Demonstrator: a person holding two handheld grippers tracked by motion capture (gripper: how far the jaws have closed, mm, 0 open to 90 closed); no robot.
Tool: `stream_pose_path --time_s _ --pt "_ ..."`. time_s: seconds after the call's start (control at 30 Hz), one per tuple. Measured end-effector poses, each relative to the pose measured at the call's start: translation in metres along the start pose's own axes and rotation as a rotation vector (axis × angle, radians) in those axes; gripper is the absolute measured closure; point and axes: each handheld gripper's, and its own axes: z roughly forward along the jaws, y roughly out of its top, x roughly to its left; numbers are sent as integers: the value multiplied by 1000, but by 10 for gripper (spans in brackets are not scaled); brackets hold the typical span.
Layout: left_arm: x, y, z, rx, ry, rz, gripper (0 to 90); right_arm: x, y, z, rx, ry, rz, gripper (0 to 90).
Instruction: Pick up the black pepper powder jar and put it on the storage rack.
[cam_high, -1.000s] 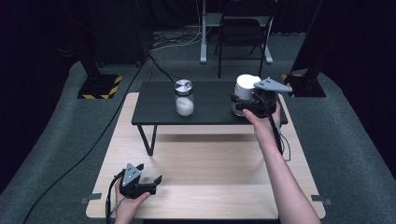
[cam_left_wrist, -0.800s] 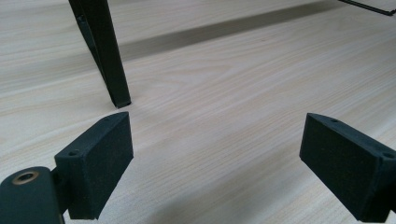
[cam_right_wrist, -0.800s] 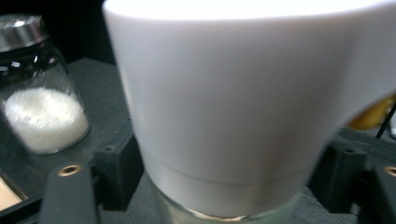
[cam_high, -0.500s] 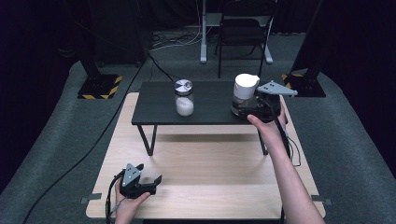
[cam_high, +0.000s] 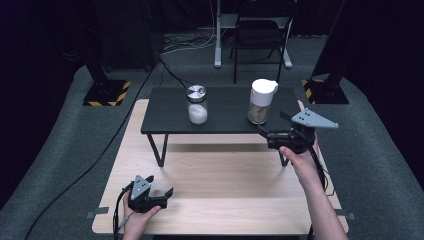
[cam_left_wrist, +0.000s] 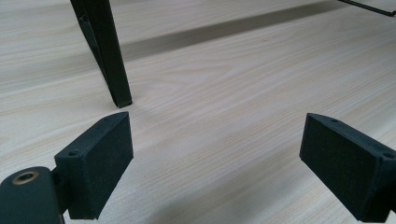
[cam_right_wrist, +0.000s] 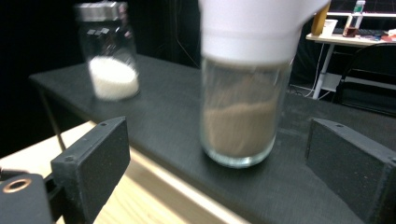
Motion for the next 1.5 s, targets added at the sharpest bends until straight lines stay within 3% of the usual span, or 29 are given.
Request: stream_pose_path --time_s 0.03,0.47,0.97,1.1,1.27,1.5 --pt "0 0 0 0 0 0 94 0 0 0 0 0 0 55" --pt "0 0 0 0 -1 -1 93 -3 -77 -37 -23 35 -30 55" --pt "0 0 0 2 -3 -1 93 1 -148 -56 37 -32 31 58" --pt "0 0 0 2 -2 2 93 3 -162 -56 47 -46 55 59" --pt "-1 0 0 3 -3 9 94 10 -170 -57 72 -72 38 61" --pt "-2 0 -1 5 -5 14 94 14 -181 -62 70 -105 56 65"
